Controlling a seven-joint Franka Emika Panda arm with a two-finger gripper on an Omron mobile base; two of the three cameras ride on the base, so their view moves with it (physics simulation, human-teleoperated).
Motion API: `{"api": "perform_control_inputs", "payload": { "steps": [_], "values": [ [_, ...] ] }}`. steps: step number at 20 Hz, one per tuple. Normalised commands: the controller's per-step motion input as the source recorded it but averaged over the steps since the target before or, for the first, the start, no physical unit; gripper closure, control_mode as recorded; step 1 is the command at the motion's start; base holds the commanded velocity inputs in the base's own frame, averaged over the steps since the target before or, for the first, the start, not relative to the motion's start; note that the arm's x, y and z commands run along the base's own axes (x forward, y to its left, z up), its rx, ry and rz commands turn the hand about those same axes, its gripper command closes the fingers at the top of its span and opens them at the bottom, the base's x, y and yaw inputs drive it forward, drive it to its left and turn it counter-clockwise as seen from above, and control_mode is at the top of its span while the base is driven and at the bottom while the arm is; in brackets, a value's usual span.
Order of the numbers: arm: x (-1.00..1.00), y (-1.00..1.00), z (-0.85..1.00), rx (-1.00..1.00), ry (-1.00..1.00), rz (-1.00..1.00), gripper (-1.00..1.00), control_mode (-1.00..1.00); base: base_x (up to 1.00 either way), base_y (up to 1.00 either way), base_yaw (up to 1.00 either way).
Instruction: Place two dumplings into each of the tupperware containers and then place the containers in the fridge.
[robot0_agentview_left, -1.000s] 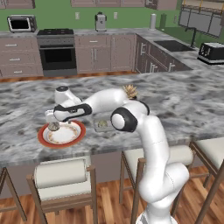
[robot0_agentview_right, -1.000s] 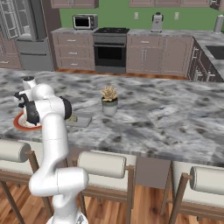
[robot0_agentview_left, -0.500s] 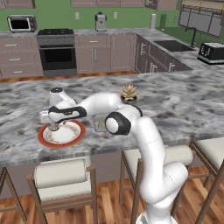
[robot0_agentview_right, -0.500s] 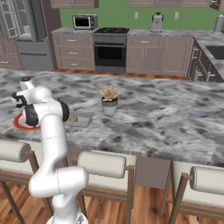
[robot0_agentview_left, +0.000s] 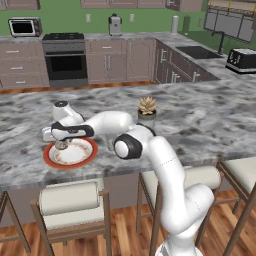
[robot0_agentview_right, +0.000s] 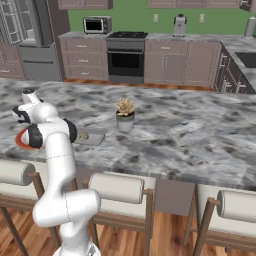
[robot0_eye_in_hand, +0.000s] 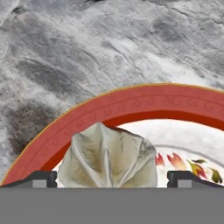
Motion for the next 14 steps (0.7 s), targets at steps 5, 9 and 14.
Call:
{"api": "perform_control_inputs", "payload": {
  "steps": [5,9,14],
  "values": [
    [0.06,0.0,-0.06,0.0,0.0,0.0,-1.0,-1.0,0.0,0.0,0.0],
    [0.0,-0.07,0.0,0.0,0.03,0.0,-1.0,-1.0,0.0,0.0,0.0],
    [-0.06,-0.05,-0.01,0.0,0.06,0.0,-1.0,-1.0,0.0,0.0,0.0]
  ]
}}
